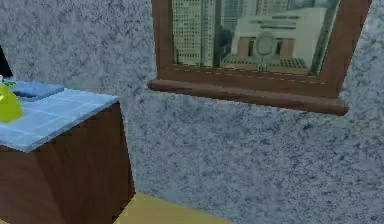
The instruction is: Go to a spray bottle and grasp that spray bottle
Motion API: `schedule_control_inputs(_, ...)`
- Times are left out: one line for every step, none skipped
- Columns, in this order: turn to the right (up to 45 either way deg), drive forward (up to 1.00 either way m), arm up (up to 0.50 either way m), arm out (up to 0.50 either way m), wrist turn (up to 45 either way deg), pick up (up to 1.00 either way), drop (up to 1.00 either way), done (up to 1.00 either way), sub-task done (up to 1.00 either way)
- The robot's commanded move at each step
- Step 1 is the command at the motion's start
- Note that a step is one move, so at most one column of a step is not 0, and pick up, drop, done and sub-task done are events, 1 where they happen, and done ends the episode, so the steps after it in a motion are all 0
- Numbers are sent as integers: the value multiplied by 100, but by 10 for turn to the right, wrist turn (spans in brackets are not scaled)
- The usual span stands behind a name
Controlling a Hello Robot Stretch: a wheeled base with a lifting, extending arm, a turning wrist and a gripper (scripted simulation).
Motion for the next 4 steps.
schedule_control_inputs(450,0,0,0,0,0,0,0,0)
schedule_control_inputs(450,0,0,0,0,0,0,0,0)
schedule_control_inputs(210,0,0,0,0,0,0,0,0)
schedule_control_inputs(0,5,0,0,0,0,0,0,0)
